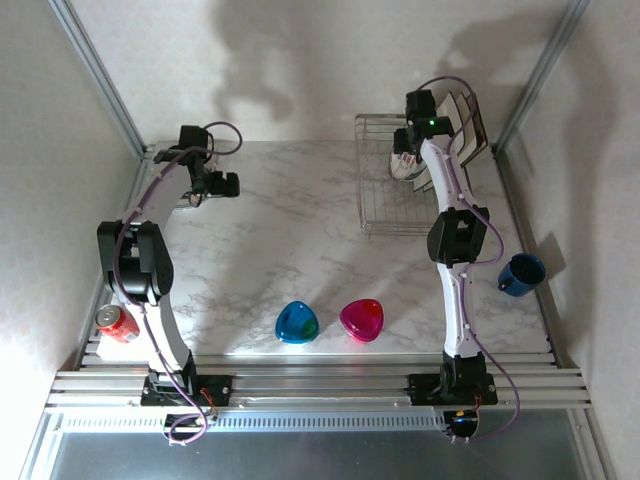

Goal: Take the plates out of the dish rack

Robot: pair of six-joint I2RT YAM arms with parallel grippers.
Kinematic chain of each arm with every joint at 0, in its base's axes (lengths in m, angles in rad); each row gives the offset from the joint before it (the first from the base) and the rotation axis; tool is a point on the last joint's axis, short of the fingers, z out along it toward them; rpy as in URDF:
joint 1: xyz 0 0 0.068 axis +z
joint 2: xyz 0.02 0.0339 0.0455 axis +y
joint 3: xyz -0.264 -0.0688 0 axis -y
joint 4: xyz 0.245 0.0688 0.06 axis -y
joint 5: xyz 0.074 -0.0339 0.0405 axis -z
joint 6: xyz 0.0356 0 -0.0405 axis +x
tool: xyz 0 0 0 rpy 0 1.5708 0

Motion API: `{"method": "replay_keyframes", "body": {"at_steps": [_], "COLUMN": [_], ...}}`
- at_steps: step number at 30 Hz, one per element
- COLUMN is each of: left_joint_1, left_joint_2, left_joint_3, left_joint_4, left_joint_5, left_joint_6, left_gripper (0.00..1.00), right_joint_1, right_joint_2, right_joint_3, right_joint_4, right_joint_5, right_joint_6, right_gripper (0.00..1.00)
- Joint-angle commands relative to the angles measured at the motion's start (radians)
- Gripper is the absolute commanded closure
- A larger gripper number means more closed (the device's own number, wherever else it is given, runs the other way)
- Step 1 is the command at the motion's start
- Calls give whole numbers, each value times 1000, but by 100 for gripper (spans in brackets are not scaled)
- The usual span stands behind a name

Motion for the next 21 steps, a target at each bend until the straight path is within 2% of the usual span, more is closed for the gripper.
{"method": "replay_keyframes", "body": {"at_steps": [1, 7, 9, 13, 21], "left_joint_1": [-9, -10, -12, -12, -13], "left_joint_2": [1, -4, -4, -5, -11], "left_joint_3": [28, 28, 26, 21, 14], "left_joint_4": [-35, -35, -34, -31, -25], "left_joint_5": [-26, -26, -26, -26, -25], "left_joint_6": [19, 19, 19, 19, 19], "left_gripper": [1, 0, 0, 0, 0], "right_joint_1": [2, 1, 1, 1, 7], "right_joint_2": [20, 20, 19, 16, 8], "right_joint_3": [33, 30, 29, 24, 25], "right_joint_4": [28, 24, 24, 25, 21], "right_joint_5": [9, 9, 11, 8, 1], "right_joint_6": [24, 31, 35, 39, 54], "right_gripper": [41, 56, 65, 77, 92]}}
